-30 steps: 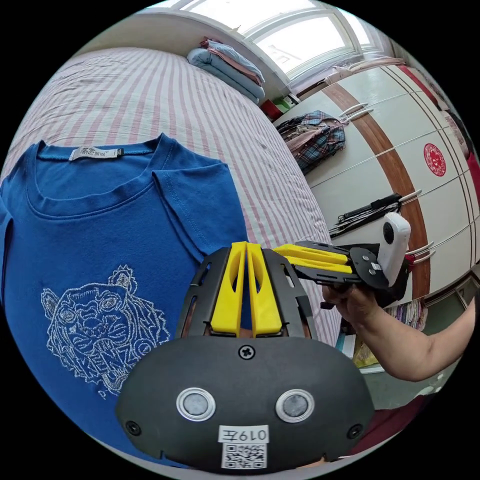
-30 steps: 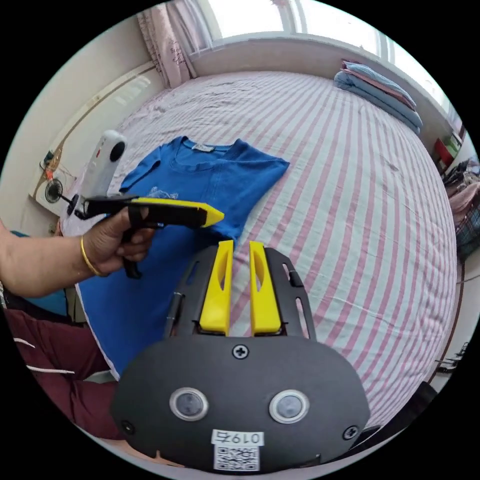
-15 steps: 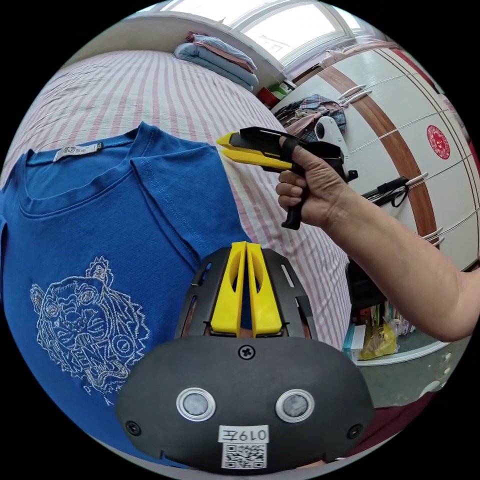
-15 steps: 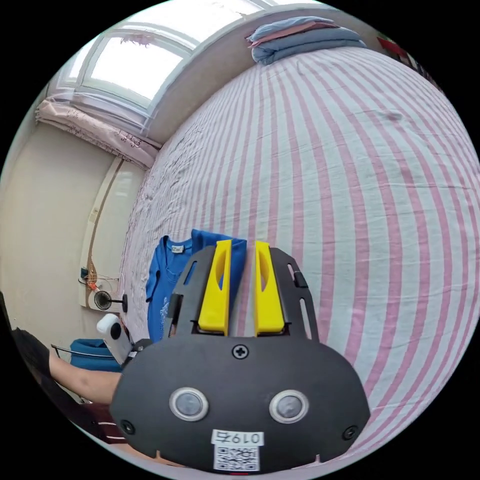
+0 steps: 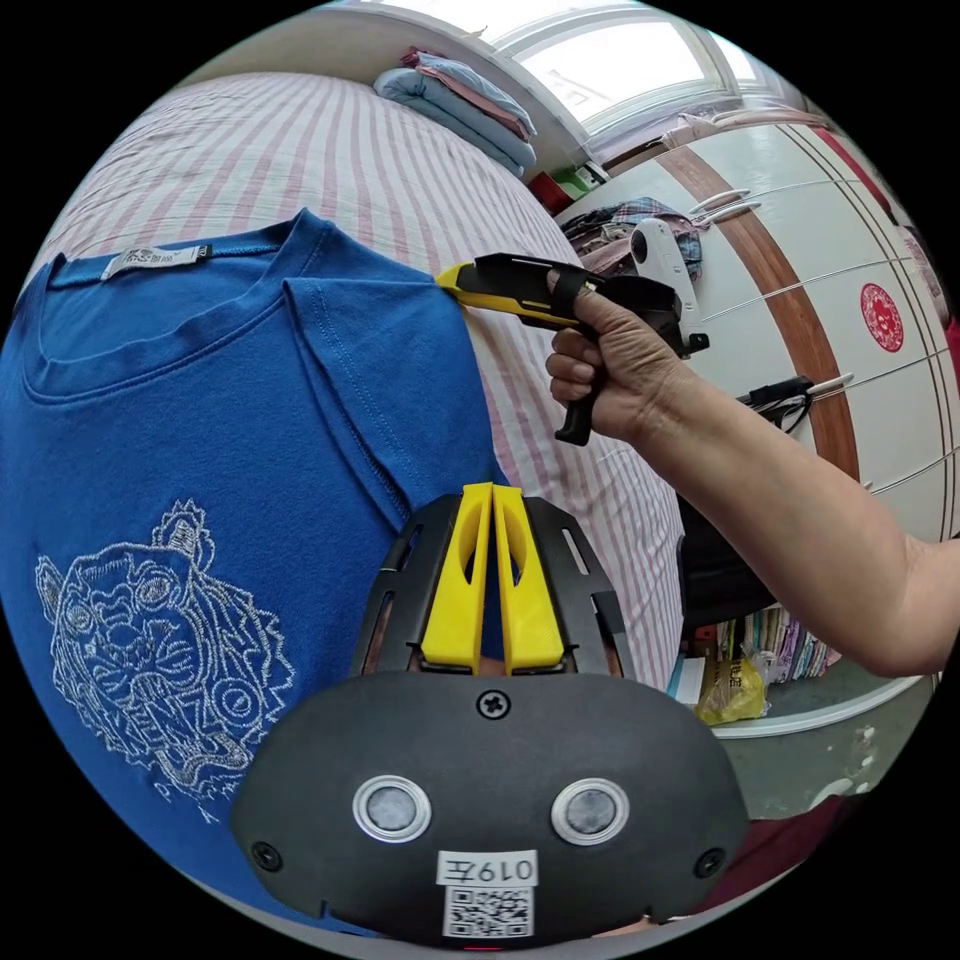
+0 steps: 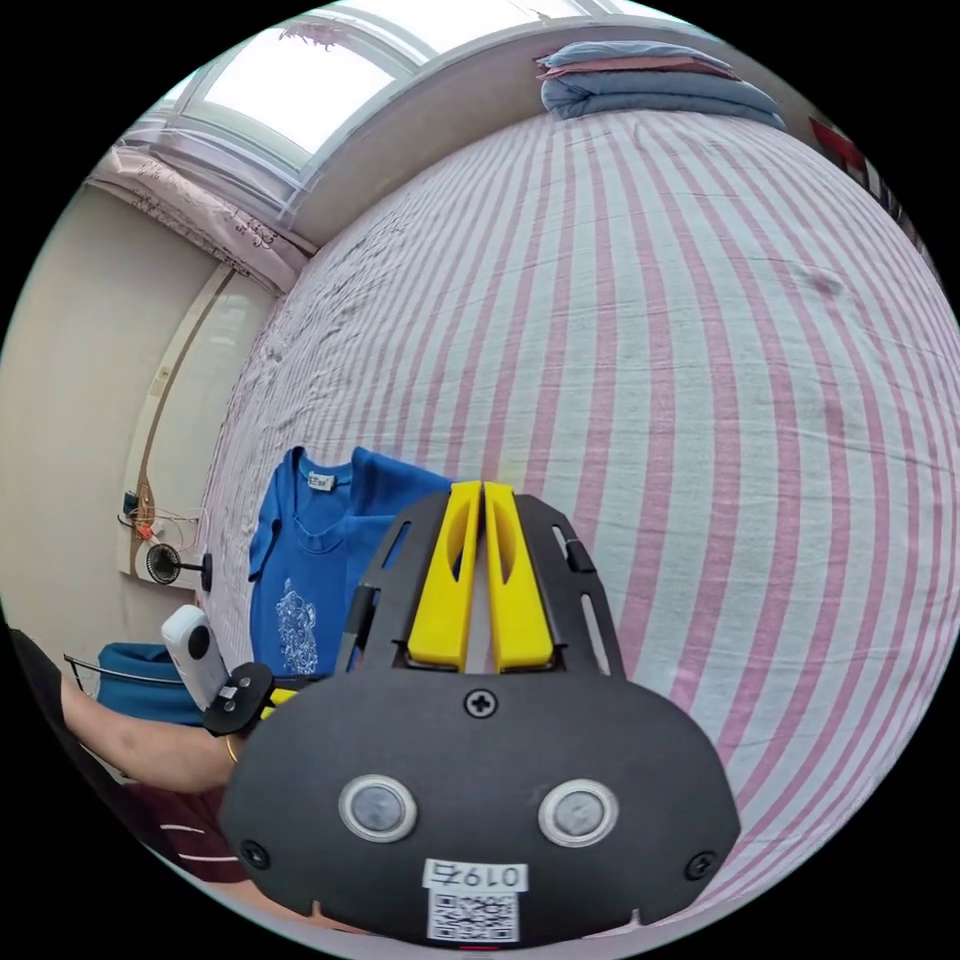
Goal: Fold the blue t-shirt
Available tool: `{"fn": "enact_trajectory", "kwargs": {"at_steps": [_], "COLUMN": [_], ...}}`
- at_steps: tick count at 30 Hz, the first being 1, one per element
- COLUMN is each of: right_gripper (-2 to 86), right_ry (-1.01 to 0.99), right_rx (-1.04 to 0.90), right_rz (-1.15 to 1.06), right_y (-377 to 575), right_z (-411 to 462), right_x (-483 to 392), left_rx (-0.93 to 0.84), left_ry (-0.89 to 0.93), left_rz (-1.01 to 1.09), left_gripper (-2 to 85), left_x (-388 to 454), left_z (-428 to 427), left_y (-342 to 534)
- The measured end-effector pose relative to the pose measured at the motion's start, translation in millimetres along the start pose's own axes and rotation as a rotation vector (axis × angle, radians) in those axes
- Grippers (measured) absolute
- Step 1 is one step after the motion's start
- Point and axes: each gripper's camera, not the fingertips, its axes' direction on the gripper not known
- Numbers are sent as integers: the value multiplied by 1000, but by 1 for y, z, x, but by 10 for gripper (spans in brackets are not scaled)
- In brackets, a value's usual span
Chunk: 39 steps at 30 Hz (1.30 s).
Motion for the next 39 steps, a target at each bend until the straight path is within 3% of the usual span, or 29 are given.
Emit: {"fn": "enact_trajectory", "kwargs": {"at_steps": [10,15,18,21,25,32,36,39], "right_gripper": [-7,-6,3,26,24,28,82,82], "right_ry": [14,-117,-119,6,74,222,164,144], "right_rx": [77,178,161,108,65,-111,-213,-259], "right_rz": [-44,-60,-120,-214,-268,-543,-660,-678], "right_y": [10,43,58,53,23,-33,-42,-48], "right_z": [-19,-36,-30,-18,-4,50,80,93], "right_x": [-13,-50,-77,-98,-104,-146,-169,-174], "left_rx": [74,152,170,234,199,-33,-95,-132], "left_ry": [131,172,62,-132,-325,-419,-506,-471], "left_rz": [42,63,97,106,111,317,348,336], "left_gripper": [8,8,8,9,13,25,78,96], "left_x": [-12,-19,-32,-59,-115,-138,-134,-144], "left_z": [-60,-113,-160,-222,-290,-297,-290,-295], "left_y": [9,25,38,38,3,-62,-71,-72]}}
